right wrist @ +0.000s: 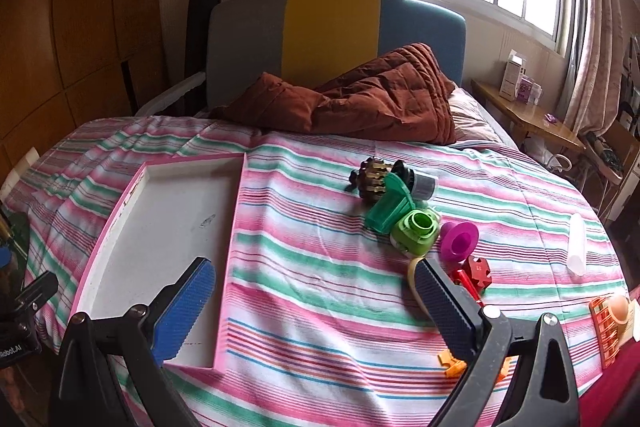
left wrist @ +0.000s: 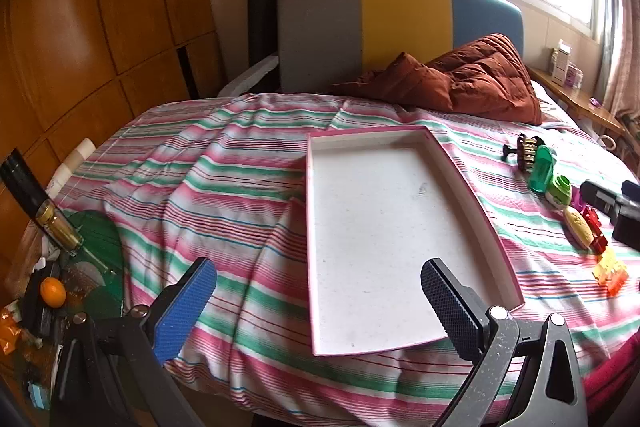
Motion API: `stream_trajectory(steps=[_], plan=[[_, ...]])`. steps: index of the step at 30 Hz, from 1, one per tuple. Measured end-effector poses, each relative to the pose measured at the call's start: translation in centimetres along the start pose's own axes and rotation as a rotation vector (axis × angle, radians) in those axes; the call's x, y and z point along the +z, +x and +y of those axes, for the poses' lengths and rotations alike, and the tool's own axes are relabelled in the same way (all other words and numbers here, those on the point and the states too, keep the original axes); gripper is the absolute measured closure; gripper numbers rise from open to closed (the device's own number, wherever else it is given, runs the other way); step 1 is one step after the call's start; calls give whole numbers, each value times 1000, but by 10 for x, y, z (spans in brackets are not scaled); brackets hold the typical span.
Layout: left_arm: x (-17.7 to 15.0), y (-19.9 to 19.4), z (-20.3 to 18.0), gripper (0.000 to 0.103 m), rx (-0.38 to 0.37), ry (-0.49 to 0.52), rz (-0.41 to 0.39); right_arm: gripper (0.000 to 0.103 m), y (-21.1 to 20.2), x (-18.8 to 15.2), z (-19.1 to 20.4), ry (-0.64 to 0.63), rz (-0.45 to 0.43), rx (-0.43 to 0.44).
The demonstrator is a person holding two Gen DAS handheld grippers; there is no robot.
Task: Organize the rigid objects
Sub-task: 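Reach to the brown pegged brush and grasp it with the left gripper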
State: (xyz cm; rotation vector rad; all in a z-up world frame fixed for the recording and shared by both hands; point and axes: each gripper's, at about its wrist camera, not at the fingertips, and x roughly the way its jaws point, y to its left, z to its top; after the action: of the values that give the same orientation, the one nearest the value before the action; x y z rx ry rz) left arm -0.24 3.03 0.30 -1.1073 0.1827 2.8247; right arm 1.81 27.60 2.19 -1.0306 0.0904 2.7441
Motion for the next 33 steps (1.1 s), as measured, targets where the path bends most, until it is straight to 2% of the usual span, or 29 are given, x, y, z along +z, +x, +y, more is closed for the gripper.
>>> stream_trajectory(steps=[6,10,12,14,15,17,19,23,26,33], plan=[[5,10,-22,0,-70,32,42,1,1,18,-70,125,-31,-24],[8,12,-36,0,-124,57,42,1,20,23,-124,219,-20,-32],[10,12,-41,0,-174,60,32,1,35,17,-151,283,-4,-15],[12,13,-47,0,-257,45,49,1,49,6,-178,379,43,-16],[14,13,-48,0,-295,18,53,1,55,3,-191,459,78,21],[17,15,-53,0,-371,-20,69,1,55,-2,-208,578,52,86],[22,18,-65,0,-417,-7,87,1,55,-4,-215,619,46,71],[30,15,-87,0,-451,48,92,1,55,-7,-221,664,40,107],[32,17,-104,0,-492,78,125,0,56,-8,-224,686,43,124],[36,31,-140,0,-483,168,144,0,52,-13,-236,762,17,155]])
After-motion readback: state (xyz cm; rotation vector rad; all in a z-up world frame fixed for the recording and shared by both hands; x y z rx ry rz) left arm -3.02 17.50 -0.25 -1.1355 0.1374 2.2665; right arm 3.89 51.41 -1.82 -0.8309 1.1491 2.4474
